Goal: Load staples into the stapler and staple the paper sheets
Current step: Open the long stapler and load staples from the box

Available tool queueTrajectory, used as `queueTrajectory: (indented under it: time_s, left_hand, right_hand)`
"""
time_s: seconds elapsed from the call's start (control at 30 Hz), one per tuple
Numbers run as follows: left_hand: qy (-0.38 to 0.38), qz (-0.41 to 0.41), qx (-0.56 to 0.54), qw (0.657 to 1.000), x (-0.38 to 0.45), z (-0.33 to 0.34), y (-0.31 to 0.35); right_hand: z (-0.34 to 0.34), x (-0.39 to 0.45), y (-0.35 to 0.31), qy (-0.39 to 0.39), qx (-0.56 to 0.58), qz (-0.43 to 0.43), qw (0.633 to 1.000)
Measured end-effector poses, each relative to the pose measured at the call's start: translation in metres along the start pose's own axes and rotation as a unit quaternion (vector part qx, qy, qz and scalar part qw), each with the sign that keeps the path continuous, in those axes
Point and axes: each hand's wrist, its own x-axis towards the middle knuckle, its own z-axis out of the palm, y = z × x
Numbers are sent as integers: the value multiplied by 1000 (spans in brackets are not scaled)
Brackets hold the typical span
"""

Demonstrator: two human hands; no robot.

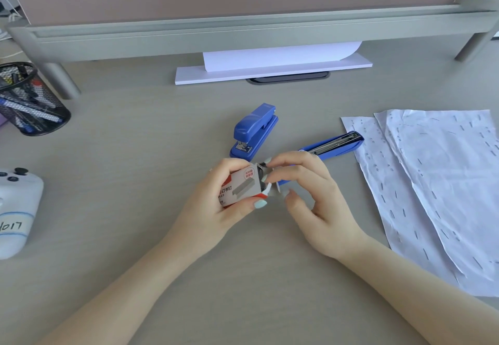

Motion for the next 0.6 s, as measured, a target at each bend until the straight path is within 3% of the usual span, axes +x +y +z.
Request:
queueTrajectory:
  time_s: [0.6]
  left_hand:
    - [20, 21, 93, 995, -1, 2, -2]
  right_hand:
    - [2, 2, 10, 8, 9, 95, 995]
